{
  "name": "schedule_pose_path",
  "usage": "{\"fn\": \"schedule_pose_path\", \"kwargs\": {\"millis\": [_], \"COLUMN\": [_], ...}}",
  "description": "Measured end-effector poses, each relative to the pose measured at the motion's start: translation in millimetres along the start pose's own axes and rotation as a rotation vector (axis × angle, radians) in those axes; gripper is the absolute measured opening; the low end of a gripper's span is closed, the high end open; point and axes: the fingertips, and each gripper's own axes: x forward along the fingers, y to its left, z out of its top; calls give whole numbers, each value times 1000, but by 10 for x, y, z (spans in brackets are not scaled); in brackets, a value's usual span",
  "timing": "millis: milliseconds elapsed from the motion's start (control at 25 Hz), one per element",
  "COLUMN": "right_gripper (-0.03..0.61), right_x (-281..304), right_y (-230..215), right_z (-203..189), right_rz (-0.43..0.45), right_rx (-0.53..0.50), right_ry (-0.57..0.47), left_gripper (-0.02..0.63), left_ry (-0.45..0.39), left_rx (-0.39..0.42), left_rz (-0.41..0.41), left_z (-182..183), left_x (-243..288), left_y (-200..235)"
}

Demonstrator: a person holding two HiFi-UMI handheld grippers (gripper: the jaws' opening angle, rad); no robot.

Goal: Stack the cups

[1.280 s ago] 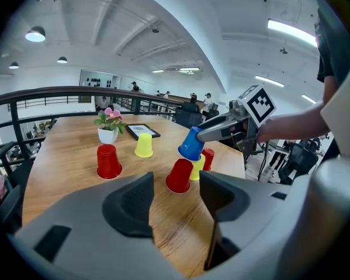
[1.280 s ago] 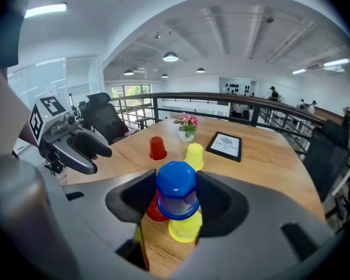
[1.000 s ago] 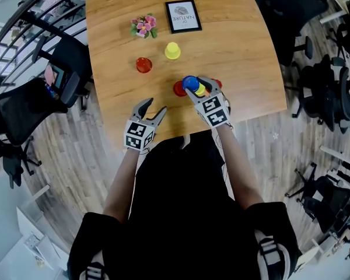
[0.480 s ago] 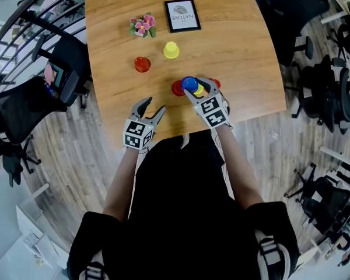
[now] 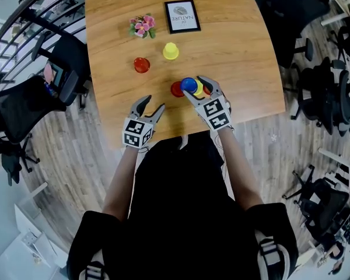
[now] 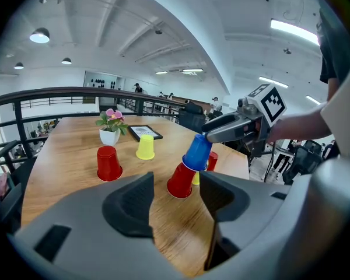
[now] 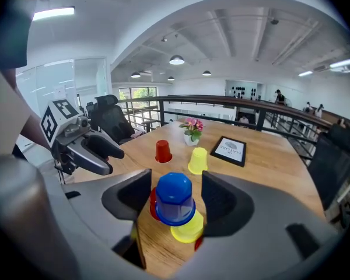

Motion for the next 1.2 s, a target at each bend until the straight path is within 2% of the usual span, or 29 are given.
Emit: {"fn": "schedule_pose_path", "kwargs": {"millis": [240,400,560,960,1200], "right_gripper": [282,276,276,279,288], "right_x": [-175,-180,-28,631,1065], "right_y": [-166,-365,-562,-807,-812], "right_z": [245,409,475,546,472], "right_rz": [-18,-33,-14,109,201], "right_rx": [5,-40,-71,-149,-184], "right_ry": [-42,-54,-34,35,86], "left_gripper": [265,265,265,265,265], "left_ry": [-40,-67,-79,-70,-29], "left_rx": [5,11,4,-12,-18], "left_rz": [37,77,113,245,299], "left_z": [221,414,536,639,533], "left_x": [26,92,162,305,407], "left_y": [174,369,519,988,1296]}}
